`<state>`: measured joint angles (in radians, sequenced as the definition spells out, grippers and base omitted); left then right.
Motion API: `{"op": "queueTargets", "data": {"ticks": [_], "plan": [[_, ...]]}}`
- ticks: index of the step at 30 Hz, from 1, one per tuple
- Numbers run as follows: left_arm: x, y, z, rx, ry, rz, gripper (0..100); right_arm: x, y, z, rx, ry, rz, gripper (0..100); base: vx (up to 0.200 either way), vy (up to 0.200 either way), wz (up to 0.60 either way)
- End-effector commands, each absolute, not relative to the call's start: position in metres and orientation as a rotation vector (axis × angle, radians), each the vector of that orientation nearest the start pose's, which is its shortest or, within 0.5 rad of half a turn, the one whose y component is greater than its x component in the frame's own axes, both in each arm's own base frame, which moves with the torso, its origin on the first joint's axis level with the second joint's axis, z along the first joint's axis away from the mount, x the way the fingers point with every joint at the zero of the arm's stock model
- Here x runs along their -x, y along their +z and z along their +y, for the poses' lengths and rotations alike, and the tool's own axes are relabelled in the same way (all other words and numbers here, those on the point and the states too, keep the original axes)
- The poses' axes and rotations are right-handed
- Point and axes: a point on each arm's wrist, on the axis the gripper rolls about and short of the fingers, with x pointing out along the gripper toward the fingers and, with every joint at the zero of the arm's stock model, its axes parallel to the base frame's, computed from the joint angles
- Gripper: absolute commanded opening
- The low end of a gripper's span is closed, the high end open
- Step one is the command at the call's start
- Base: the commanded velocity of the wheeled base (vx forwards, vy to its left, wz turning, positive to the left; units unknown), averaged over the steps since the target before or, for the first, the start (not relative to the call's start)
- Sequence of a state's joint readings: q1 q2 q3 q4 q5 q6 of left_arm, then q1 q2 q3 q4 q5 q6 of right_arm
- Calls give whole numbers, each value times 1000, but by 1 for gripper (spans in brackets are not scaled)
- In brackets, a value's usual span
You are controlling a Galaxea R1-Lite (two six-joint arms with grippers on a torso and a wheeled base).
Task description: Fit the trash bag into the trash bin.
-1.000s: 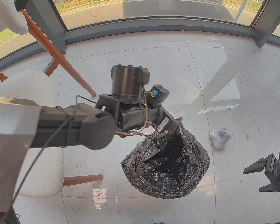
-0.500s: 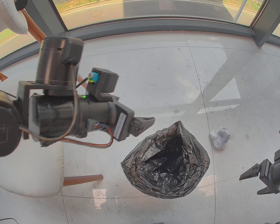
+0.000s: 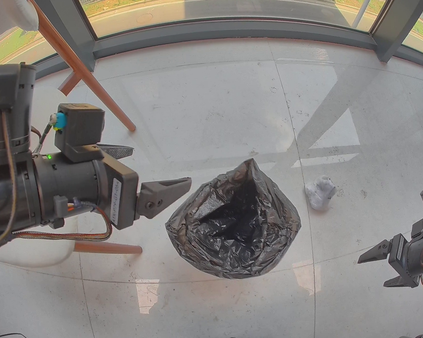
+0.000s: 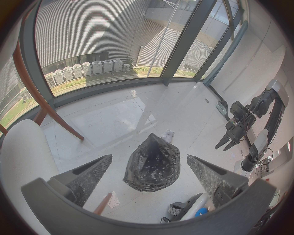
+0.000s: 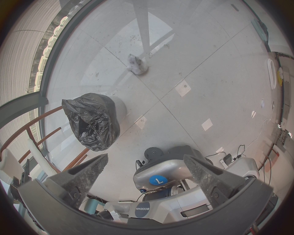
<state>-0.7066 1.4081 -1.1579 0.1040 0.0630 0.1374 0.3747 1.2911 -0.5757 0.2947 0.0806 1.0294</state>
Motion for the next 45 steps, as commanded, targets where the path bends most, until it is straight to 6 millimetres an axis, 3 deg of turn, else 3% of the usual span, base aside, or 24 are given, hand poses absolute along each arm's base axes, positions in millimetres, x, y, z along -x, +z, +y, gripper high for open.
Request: {"op": "queueTargets", "data": {"ticks": [1,7,15,36,45], "plan": [[-169,300,-142,-239,-648,249,100,-152,137,61,-774,-150,1132,100,-200,-200,0],[-167,303,-139,-219,-622,209,100,-186,129,77,-794,-97,1078,100,-67,-67,0],[-152,311,-123,-175,-570,171,100,-214,132,109,-774,6,1049,100,0,0,0],[-143,307,-110,-175,-501,166,100,-252,112,152,-713,37,1110,100,0,171,0],[-143,308,-108,-171,-449,162,100,-268,96,162,-724,50,1070,100,0,0,0]]}}
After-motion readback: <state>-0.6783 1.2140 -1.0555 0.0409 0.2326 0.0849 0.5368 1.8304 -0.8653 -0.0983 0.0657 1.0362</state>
